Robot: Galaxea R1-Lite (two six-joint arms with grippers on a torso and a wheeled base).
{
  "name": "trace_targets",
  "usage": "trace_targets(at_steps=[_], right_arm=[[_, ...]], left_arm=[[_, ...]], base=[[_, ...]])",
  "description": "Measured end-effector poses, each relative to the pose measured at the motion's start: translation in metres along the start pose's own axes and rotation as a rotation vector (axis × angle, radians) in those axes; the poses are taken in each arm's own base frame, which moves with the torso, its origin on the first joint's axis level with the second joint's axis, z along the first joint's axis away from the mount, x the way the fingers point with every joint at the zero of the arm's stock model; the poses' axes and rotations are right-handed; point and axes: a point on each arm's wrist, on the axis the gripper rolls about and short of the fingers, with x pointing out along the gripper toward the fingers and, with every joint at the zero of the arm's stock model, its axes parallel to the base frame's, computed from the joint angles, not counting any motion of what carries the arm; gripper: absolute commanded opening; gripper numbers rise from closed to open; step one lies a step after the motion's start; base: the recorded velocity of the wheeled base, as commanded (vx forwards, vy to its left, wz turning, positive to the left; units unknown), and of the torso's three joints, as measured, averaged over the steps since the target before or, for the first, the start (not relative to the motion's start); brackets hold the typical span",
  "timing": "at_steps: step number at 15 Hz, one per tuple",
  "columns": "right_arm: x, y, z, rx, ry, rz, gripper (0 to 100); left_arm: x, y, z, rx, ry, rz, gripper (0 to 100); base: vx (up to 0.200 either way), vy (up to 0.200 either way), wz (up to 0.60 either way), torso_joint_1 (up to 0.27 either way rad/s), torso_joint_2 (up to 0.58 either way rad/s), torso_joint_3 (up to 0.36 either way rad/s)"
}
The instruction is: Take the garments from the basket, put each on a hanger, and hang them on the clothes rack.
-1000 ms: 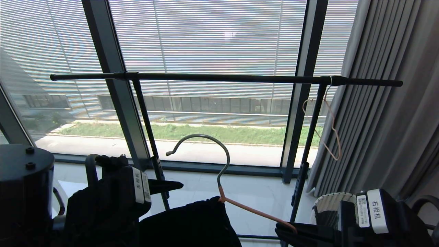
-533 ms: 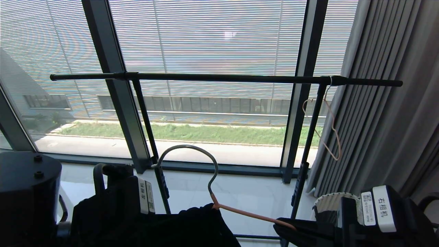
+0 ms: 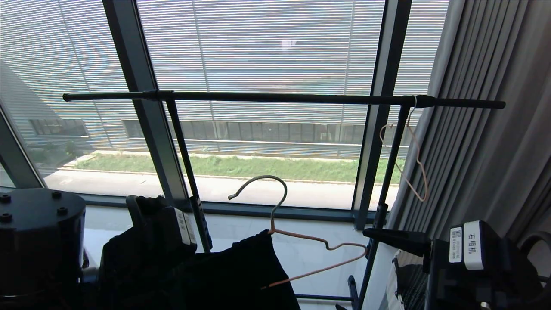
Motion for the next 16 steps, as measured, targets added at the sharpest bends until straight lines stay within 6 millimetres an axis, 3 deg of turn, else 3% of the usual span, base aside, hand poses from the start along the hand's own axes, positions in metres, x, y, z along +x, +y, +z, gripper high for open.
trace_targets(at_steps=[2, 4, 7, 9, 13, 16], right_arm=[[0.001, -0.008, -0.003, 0.009, 0.017, -0.045, 100], [0.003, -0.011, -0.005, 0.014, 0.029, -0.056, 100], [0.01, -0.011, -0.013, 0.042, 0.068, -0.058, 100], [0.019, -0.011, -0.017, 0.151, 0.093, -0.06, 100], [0.049, -0.009, -0.016, 0.351, 0.101, -0.153, 100], [0.088, -0.007, -0.013, 0.434, 0.083, -0.267, 100]], left_arm=[[0.0, 0.003, -0.018, -0.042, 0.066, 0.029, 0], [0.001, 0.011, -0.023, -0.062, 0.062, 0.078, 0], [0.0, 0.032, -0.014, -0.059, -0.017, 0.197, 0], [-0.002, 0.044, -0.002, -0.042, -0.064, 0.263, 0], [-0.005, 0.05, 0.012, -0.018, -0.109, 0.289, 0], [-0.005, 0.048, 0.016, -0.005, -0.127, 0.28, 0]], base=[[0.0, 0.0, 0.0, 0.0, 0.0, 0.0], [0.0, 0.0, 0.0, 0.0, 0.0, 0.0], [0.0, 0.0, 0.0, 0.0, 0.0, 0.0], [0.0, 0.0, 0.0, 0.0, 0.0, 0.0], [0.0, 0.0, 0.0, 0.0, 0.0, 0.0], [0.0, 0.0, 0.0, 0.0, 0.0, 0.0]])
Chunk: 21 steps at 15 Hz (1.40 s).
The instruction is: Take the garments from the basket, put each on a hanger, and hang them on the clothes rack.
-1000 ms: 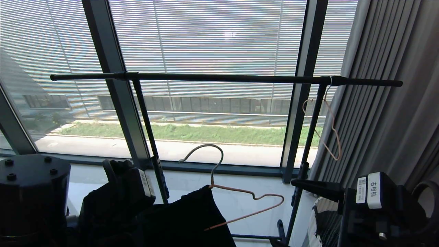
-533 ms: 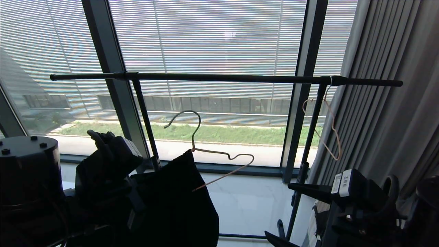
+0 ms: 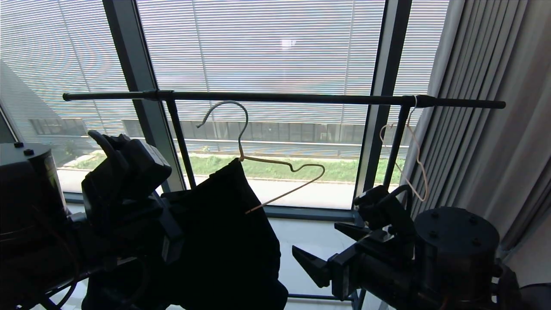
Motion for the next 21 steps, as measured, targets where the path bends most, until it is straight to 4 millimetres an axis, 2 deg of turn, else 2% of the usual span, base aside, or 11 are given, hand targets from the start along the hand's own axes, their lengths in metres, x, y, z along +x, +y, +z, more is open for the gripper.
trace_targets(at_steps=[3, 5, 11, 16, 18, 21], right_arm=[[0.037, 0.017, -0.004, 0.017, -0.005, -0.014, 100], [0.053, 0.024, -0.012, 0.011, 0.009, -0.011, 100], [0.057, 0.044, -0.038, -0.028, 0.076, 0.023, 100], [0.067, 0.032, -0.046, -0.026, 0.07, -0.1, 100], [0.071, 0.018, -0.044, -0.021, 0.063, -0.158, 100], [0.071, -0.013, -0.047, -0.052, 0.081, -0.288, 100]], left_arm=[[-0.002, -0.003, 0.004, 0.007, -0.016, -0.01, 0], [-0.003, -0.003, 0.006, 0.01, -0.023, -0.006, 0], [-0.004, -0.004, 0.007, 0.013, -0.027, -0.001, 0], [-0.007, -0.007, 0.011, 0.019, -0.046, -0.012, 0], [-0.009, -0.007, 0.011, 0.018, -0.051, -0.01, 0], [-0.011, -0.008, 0.011, 0.016, -0.056, -0.007, 0]], base=[[0.0, 0.0, 0.0, 0.0, 0.0, 0.0], [0.0, 0.0, 0.0, 0.0, 0.0, 0.0], [0.0, 0.0, 0.0, 0.0, 0.0, 0.0], [0.0, 0.0, 0.0, 0.0, 0.0, 0.0], [0.0, 0.0, 0.0, 0.0, 0.0, 0.0], [0.0, 0.0, 0.0, 0.0, 0.0, 0.0]])
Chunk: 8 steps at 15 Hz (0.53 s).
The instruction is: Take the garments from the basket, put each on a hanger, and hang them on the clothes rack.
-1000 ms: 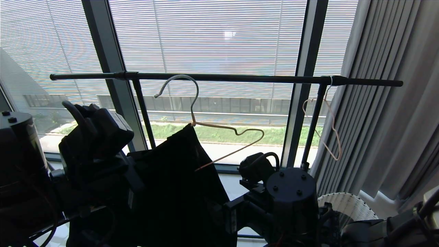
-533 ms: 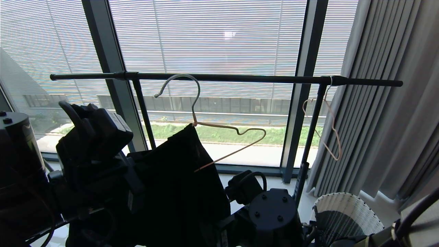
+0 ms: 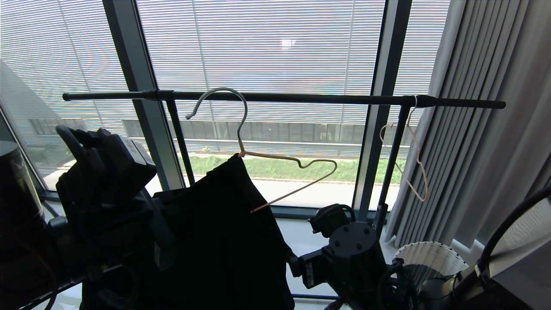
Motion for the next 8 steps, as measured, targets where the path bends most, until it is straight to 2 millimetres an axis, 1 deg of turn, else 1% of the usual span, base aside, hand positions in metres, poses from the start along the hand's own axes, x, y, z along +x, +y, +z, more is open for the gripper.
trace_targets(at_steps=[2, 4, 6, 8], right_arm=[[0.004, -0.02, -0.003, -0.024, 0.01, -0.093, 100], [0.009, -0.036, 0.0, -0.045, 0.007, -0.164, 100], [0.014, -0.054, 0.007, -0.066, -0.003, -0.241, 100], [0.017, -0.074, 0.019, -0.06, -0.028, -0.302, 100]], left_arm=[[-0.001, 0.0, 0.0, 0.0, -0.001, 0.001, 0], [-0.002, -0.001, -0.001, -0.001, 0.001, -0.001, 0], [-0.002, -0.003, -0.006, -0.006, 0.019, -0.011, 0], [-0.003, -0.008, -0.014, -0.013, 0.048, -0.028, 0]], base=[[0.0, 0.0, 0.0, 0.0, 0.0, 0.0], [0.0, 0.0, 0.0, 0.0, 0.0, 0.0], [0.0, 0.0, 0.0, 0.0, 0.0, 0.0], [0.0, 0.0, 0.0, 0.0, 0.0, 0.0]])
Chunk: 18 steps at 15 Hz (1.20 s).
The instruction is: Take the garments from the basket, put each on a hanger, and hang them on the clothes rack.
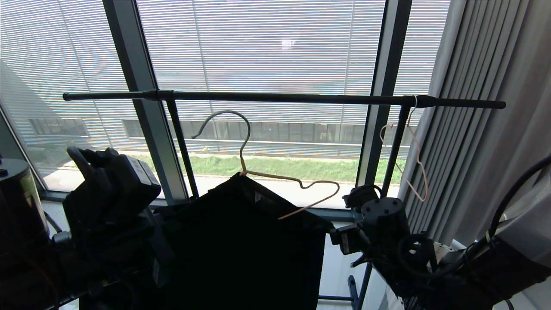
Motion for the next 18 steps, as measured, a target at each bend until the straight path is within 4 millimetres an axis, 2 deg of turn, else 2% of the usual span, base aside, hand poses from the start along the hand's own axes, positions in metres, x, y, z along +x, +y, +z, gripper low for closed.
trace_targets(at_steps=[3, 8, 13, 18], right_arm=[[0.006, -0.027, 0.019, -0.003, -0.04, -0.073, 100], [-0.003, -0.039, 0.043, 0.027, -0.105, -0.034, 100], [-0.029, -0.058, 0.071, -0.051, -0.073, 0.121, 100], [-0.061, -0.079, 0.094, -0.099, -0.002, 0.254, 100]], left_arm=[[0.0, -0.008, -0.016, -0.011, 0.055, -0.028, 0], [0.007, -0.014, -0.032, -0.026, 0.129, -0.061, 0], [0.027, -0.009, -0.034, -0.032, 0.182, -0.037, 0], [0.032, -0.007, -0.033, -0.04, 0.186, -0.036, 0]], base=[[0.0, 0.0, 0.0, 0.0, 0.0, 0.0], [0.0, 0.0, 0.0, 0.0, 0.0, 0.0], [0.0, 0.0, 0.0, 0.0, 0.0, 0.0], [0.0, 0.0, 0.0, 0.0, 0.0, 0.0]])
